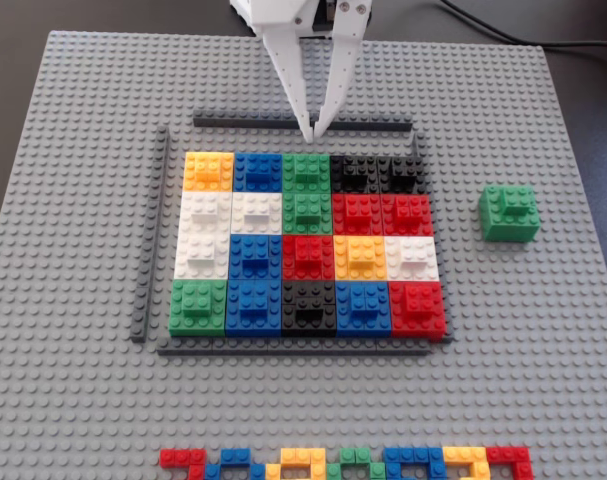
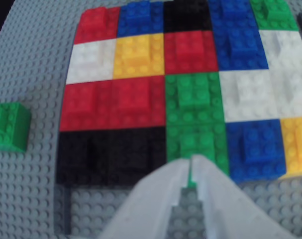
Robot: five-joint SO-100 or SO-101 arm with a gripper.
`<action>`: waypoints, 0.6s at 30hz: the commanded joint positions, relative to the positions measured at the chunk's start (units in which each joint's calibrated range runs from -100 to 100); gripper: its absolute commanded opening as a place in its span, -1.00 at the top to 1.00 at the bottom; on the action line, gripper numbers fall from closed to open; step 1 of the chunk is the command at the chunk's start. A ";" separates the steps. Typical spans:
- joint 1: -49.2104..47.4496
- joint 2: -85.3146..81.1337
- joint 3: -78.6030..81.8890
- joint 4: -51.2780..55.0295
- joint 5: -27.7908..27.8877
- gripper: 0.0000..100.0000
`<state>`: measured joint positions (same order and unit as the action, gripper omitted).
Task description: Grab the cube and place it into the grid
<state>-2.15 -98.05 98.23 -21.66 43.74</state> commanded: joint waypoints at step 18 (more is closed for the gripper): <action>-8.57 23.16 -44.81 13.94 -0.15 1.00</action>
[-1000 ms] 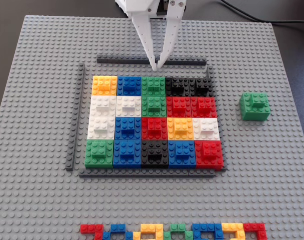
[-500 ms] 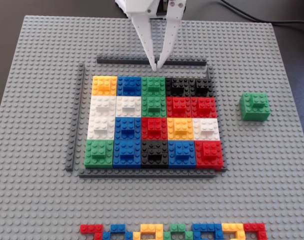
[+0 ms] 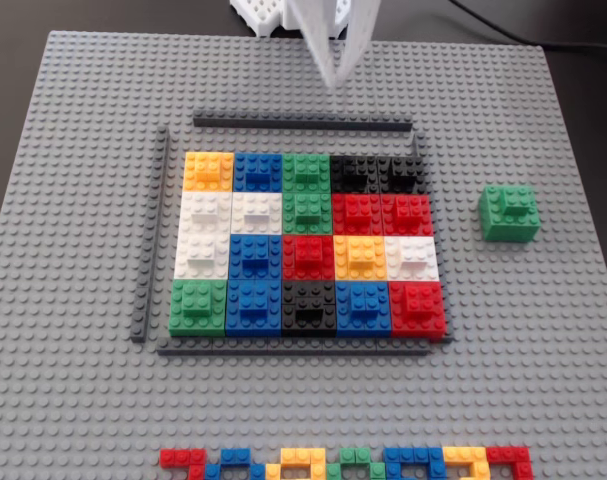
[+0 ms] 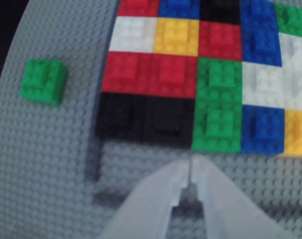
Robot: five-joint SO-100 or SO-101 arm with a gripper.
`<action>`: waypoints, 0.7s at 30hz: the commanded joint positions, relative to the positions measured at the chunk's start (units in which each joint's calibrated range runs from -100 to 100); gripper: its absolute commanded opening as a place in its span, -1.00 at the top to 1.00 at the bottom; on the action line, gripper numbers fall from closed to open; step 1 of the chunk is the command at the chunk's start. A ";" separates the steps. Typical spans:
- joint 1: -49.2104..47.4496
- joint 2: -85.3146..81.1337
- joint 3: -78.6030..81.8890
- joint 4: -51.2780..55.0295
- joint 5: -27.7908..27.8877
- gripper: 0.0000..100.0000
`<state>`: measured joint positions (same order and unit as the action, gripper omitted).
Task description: Grab the cube and place it into the grid
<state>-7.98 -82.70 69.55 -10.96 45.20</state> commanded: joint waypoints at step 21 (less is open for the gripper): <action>-21.96 53.81 -62.80 13.80 -16.95 1.00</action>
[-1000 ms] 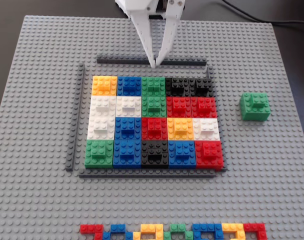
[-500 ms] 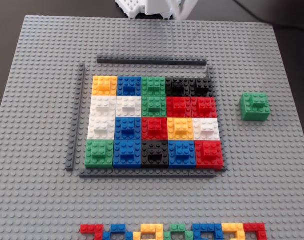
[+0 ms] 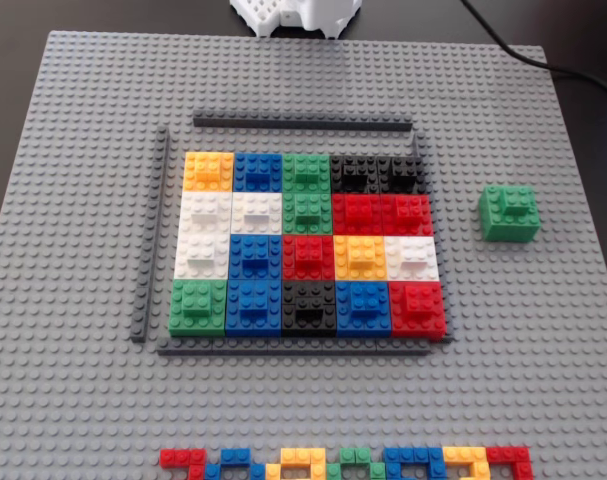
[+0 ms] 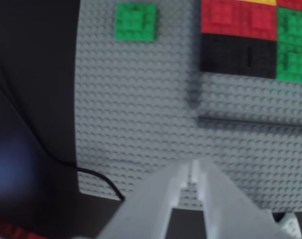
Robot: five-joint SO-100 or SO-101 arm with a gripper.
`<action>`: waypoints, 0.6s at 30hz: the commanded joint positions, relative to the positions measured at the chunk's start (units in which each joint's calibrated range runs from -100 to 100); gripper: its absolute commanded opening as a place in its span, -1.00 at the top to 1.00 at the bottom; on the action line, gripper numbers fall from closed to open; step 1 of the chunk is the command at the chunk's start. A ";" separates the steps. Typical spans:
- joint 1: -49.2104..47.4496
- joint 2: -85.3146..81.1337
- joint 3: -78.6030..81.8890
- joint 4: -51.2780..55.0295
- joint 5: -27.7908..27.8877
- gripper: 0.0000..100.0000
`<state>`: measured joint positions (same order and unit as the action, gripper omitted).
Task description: Grab the cube and place it into the grid
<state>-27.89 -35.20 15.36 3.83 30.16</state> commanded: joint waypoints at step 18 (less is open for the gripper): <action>-1.61 46.46 -36.15 -3.54 -3.52 1.00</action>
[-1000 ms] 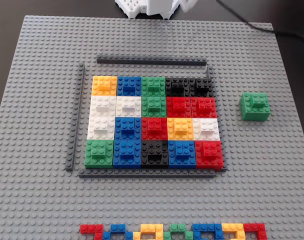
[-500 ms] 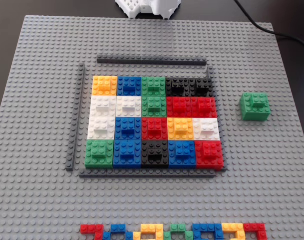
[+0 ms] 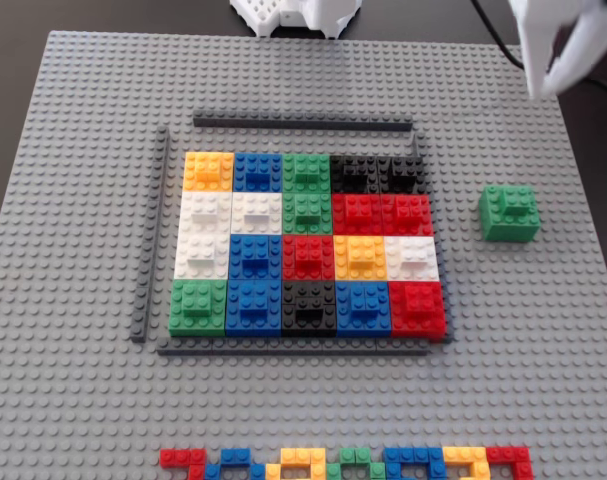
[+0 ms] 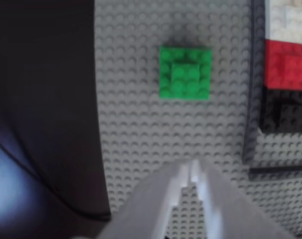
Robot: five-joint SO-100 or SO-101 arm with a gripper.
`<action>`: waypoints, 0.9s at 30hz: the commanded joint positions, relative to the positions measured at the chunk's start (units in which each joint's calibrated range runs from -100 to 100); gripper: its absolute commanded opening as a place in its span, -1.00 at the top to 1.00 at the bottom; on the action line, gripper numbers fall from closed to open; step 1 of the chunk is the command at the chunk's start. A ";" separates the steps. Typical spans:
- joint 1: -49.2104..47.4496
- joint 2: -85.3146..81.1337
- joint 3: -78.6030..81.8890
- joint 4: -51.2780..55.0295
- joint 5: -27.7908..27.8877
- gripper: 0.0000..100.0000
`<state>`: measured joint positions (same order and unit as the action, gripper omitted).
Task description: Grab the cube and place it into the grid
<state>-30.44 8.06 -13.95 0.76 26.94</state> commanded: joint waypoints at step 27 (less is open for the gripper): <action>3.37 16.96 -11.84 -1.64 0.10 0.56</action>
<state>-26.36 26.38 -22.77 -0.22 26.98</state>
